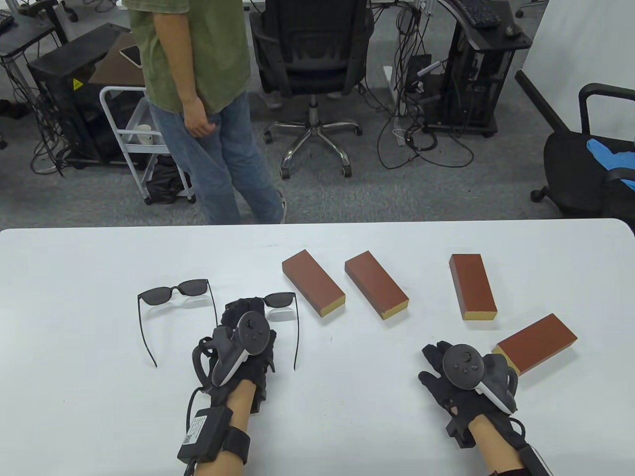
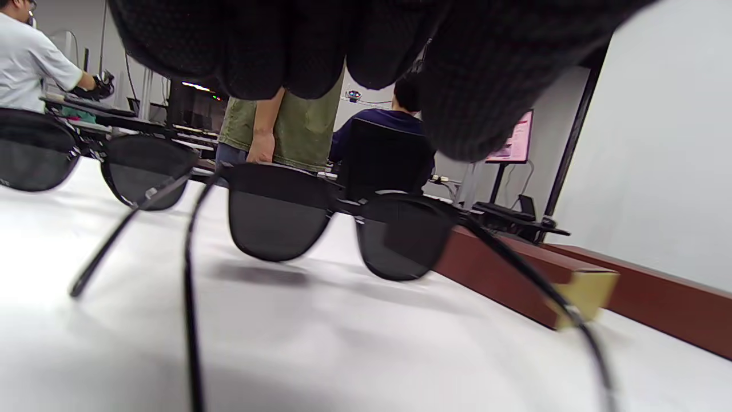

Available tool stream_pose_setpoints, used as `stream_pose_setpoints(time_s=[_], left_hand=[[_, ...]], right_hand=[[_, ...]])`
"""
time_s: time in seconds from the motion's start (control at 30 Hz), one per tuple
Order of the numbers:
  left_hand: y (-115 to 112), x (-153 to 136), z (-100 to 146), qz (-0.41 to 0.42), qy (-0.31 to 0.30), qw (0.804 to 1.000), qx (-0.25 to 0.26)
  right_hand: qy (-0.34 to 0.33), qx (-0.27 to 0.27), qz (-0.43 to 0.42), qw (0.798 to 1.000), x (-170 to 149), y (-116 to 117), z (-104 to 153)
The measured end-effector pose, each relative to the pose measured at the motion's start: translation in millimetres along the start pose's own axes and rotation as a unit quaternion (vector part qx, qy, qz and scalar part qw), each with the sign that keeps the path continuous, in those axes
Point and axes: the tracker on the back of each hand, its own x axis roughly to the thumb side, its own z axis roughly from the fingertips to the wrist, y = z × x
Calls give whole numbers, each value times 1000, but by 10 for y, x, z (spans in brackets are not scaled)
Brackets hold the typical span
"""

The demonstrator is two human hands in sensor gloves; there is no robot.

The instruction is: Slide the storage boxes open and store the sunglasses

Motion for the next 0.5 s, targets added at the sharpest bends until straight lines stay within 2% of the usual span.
stream_pose_setpoints(time_s=[0.2, 0.33, 0.5], left_hand=[[91, -70, -469, -85, 22, 996, -5], [-4, -57, -689, -133, 57, 988, -46], [-129, 31, -841, -200, 40, 977, -63]], right_hand=[[-9, 2, 36, 999, 0, 9, -23], [4, -26, 69, 997, -11, -16, -29], [11, -29, 79, 996, -46, -21, -46]])
